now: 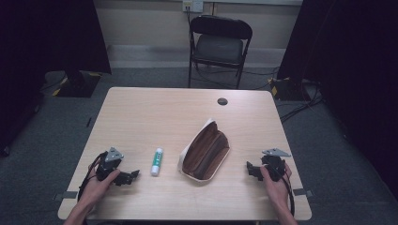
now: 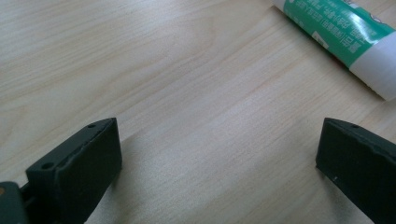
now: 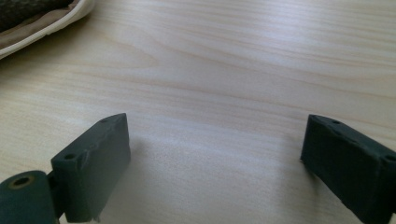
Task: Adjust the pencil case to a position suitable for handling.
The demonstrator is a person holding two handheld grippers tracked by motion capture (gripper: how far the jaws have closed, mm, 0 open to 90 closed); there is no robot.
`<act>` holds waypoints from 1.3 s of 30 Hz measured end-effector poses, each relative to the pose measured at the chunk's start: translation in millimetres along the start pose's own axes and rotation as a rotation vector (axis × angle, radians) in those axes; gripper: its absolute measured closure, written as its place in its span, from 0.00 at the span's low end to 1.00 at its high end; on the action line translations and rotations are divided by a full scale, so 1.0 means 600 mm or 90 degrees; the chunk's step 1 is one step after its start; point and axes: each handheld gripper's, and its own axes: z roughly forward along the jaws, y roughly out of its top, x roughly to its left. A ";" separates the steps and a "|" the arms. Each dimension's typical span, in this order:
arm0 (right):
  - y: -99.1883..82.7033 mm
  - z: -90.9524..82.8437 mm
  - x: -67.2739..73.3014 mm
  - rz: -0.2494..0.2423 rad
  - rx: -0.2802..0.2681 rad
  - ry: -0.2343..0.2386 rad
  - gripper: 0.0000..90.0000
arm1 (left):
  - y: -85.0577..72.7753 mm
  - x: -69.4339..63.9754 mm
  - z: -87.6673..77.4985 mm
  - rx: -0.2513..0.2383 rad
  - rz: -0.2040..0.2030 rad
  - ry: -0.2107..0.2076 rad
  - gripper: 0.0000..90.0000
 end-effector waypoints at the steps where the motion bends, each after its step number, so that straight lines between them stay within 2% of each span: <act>1: 0.000 0.000 -0.002 -0.005 0.001 0.007 0.07 | 0.000 0.000 0.000 0.000 0.000 0.000 0.00; 6: 0.000 0.000 -0.003 -0.011 0.000 0.012 0.07 | 0.005 -0.001 0.000 0.011 -0.008 0.007 0.01; 11: 0.000 0.000 -0.003 -0.011 0.000 0.011 0.07 | 0.008 -0.001 -0.008 0.009 -0.012 0.008 0.19; 12: 0.000 0.000 -0.003 -0.011 0.000 0.011 0.07 | 0.008 -0.001 -0.008 0.009 -0.012 0.008 0.18; 13: 0.000 0.000 -0.003 -0.011 0.000 0.010 0.07 | 0.008 -0.002 -0.010 0.009 -0.031 0.002 0.18; 16: -0.001 -0.001 -0.002 -0.010 -0.001 0.007 0.07 | 0.007 -0.003 -0.014 0.013 -0.029 0.000 0.18; 17: -0.001 -0.001 -0.002 -0.010 -0.001 0.006 0.07 | 0.006 -0.002 -0.021 0.003 -0.029 -0.016 0.18; 20: -0.001 -0.001 -0.002 -0.010 -0.001 0.006 0.07 | 0.007 -0.004 -0.027 -0.005 -0.029 -0.014 0.20; 24: -0.001 -0.001 -0.002 -0.009 -0.001 0.007 0.07 | 0.009 -0.010 -0.036 -0.028 -0.026 -0.042 0.22; 26: -0.001 -0.001 -0.002 -0.010 -0.001 0.007 0.07 | 0.010 -0.013 -0.037 -0.035 -0.028 -0.046 0.23; 28: -0.001 -0.001 -0.002 -0.010 0.000 0.007 0.07 | 0.015 -0.018 -0.039 -0.042 -0.019 -0.042 0.26; 33: -0.001 -0.001 -0.002 -0.010 0.000 0.007 0.07 | 0.029 -0.040 -0.048 -0.072 -0.004 -0.054 0.30; 35: -0.001 -0.001 -0.002 -0.010 0.000 0.006 0.07 | 0.040 -0.054 -0.054 -0.086 -0.001 -0.053 0.31; 36: -0.001 -0.001 -0.002 -0.010 0.000 0.006 0.07 | 0.040 -0.054 -0.054 -0.086 -0.001 -0.053 0.32; 37: -0.001 -0.001 -0.002 -0.010 0.000 0.007 0.07 | 0.048 -0.063 -0.057 -0.097 -0.002 -0.058 0.33; 39: -0.001 -0.001 -0.002 -0.010 0.000 0.007 0.07 | 0.053 -0.068 -0.059 -0.099 -0.004 -0.065 0.33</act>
